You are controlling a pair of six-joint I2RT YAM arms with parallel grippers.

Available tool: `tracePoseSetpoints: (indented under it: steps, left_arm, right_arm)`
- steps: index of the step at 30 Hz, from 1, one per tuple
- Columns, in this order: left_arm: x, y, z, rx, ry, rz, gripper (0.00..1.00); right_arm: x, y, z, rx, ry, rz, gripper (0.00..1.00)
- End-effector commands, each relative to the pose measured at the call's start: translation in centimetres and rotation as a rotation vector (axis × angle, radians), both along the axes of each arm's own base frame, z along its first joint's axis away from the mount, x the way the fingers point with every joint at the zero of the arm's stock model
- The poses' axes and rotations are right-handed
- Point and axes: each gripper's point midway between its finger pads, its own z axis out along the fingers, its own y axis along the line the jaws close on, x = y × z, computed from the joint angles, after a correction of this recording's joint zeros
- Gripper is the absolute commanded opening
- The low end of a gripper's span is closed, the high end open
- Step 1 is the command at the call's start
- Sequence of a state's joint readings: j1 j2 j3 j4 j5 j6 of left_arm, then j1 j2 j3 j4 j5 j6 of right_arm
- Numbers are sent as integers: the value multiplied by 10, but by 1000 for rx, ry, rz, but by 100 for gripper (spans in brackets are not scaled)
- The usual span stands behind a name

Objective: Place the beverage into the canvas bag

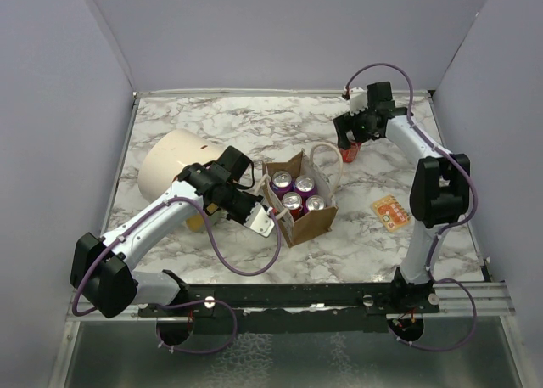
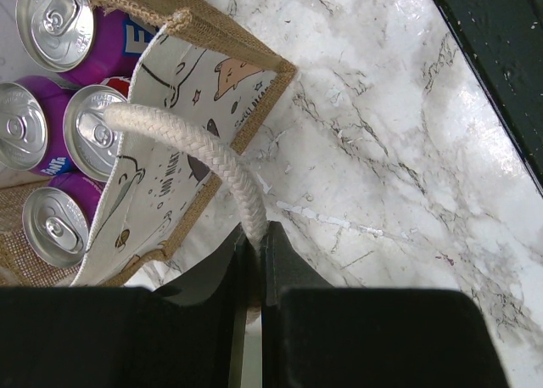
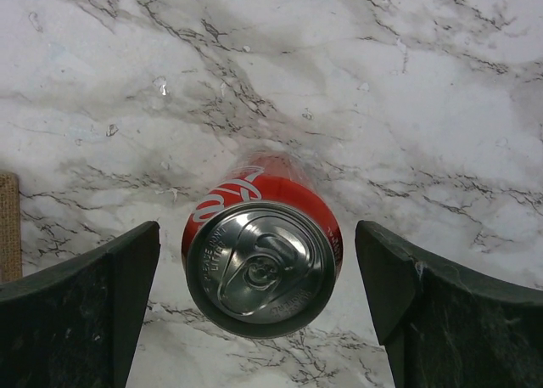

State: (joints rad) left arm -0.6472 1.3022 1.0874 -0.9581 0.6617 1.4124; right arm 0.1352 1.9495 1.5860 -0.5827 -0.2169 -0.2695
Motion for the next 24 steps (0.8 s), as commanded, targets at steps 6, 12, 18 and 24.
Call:
tracePoseSetpoints:
  steps: [6, 12, 18, 24]
  left_arm:
    - [-4, 0, 0, -9, 7, -18, 0]
    - [-5, -1, 2, -14, 7, -18, 0]
    - [-7, -1, 3, -21, 11, -21, 0]
    - [-10, -4, 8, -47, 24, -30, 0]
  right_arm:
    - [5, 6, 1, 42, 18, 36, 76]
    - [5, 4, 14, 37, -8, 40, 55]
    - [2, 2, 41, 29, -68, 47, 37]
    - [-9, 2, 91, 41, -157, 58, 17]
